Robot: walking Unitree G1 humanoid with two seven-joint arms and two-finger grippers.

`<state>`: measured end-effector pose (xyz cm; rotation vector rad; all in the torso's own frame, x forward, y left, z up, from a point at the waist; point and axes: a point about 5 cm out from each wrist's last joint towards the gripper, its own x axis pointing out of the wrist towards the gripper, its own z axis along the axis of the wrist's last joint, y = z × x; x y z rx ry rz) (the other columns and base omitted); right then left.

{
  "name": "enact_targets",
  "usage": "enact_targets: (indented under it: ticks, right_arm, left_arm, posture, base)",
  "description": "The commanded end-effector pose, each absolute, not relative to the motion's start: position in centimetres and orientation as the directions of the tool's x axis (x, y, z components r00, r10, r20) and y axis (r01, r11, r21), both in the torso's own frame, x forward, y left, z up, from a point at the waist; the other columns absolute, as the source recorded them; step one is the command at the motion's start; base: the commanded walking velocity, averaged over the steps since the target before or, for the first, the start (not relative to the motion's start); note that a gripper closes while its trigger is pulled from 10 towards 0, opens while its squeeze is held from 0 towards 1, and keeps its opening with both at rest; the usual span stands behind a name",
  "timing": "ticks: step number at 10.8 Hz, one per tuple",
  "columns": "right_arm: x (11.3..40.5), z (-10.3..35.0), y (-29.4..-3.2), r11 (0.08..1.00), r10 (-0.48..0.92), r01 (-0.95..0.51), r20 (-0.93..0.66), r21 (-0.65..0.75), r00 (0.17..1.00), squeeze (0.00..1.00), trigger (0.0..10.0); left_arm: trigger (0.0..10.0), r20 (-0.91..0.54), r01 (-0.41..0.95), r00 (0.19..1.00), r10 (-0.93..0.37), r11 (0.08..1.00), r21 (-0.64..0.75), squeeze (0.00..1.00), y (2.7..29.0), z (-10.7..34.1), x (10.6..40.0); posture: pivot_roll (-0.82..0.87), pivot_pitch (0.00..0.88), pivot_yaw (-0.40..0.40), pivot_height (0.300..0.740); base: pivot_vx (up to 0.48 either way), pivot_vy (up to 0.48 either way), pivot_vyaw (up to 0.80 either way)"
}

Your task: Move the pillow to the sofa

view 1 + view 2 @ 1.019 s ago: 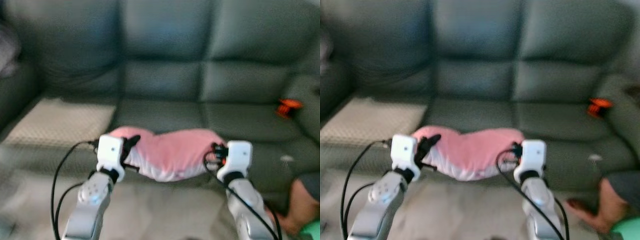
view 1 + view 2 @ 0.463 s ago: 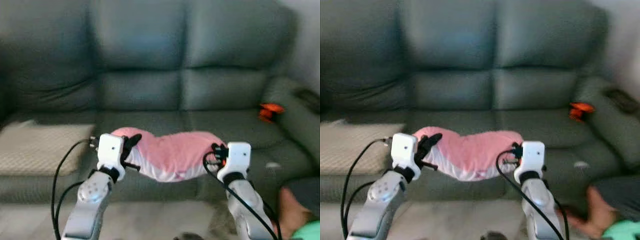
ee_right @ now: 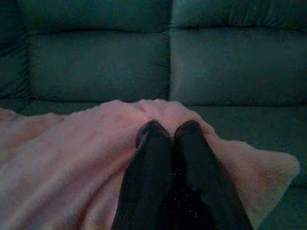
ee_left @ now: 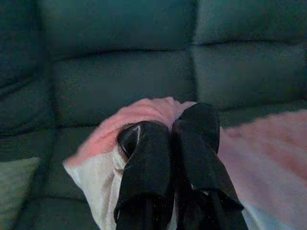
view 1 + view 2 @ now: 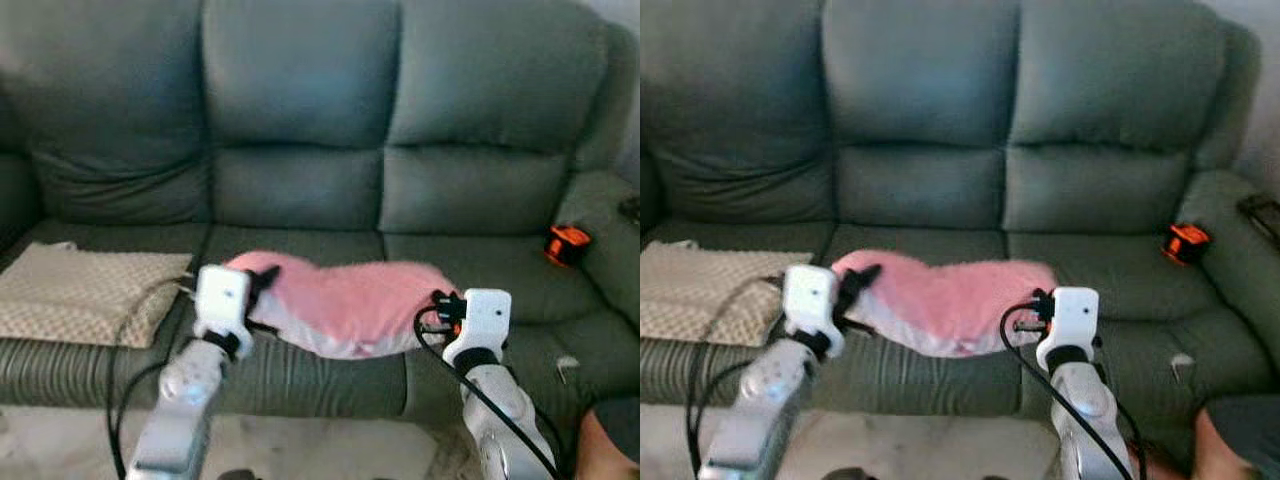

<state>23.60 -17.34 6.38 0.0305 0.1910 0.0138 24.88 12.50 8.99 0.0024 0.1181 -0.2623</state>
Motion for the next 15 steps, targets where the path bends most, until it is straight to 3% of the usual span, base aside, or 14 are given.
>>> enact_targets:
  ticks: [1, 7, 9, 15]
  right_arm:
    - [23.9, 7.2, -17.5, 0.999, 0.013, -0.008, -0.155, 0.034, 0.988, 0.0, 10.0]
    - [23.5, 7.3, -17.7, 1.0, 0.026, -0.023, -0.15, 0.022, 0.988, 0.0, 10.0]
    - [23.9, 7.7, -17.8, 1.0, 0.027, -0.025, -0.137, 0.019, 0.99, 0.0, 10.0]
    - [23.9, 7.7, -18.0, 0.999, 0.035, -0.033, -0.14, 0.018, 0.989, 0.0, 10.0]
  left_arm:
    - [10.0, -0.09, 0.241, 0.967, -0.239, 0.97, 0.015, 0.0, 12.7, 9.5, 25.2]
    - [10.0, -0.076, 0.096, 0.993, -0.087, 0.988, 0.119, 0.0, 17.2, 8.9, 26.2]
    - [10.0, -0.068, 0.097, 0.994, -0.089, 0.987, 0.129, 0.0, 17.3, 9.0, 26.4]
    - [10.0, -0.078, 0.073, 0.995, -0.061, 0.986, 0.153, 0.0, 17.7, 8.5, 26.0]
  posture:
    - [-0.01, 0.0, -0.018, 0.74]
    - [-0.02, 0.0, -0.02, 0.74]
    - [-0.02, 0.0, -0.02, 0.74]
    - [-0.02, 0.006, -0.023, 0.64]
  base:
    - [0.0, 0.0, 0.0]
    - [0.0, 0.0, 0.0]
    - [0.0, 0.0, 0.0]
    - [0.0, 0.0, 0.0]
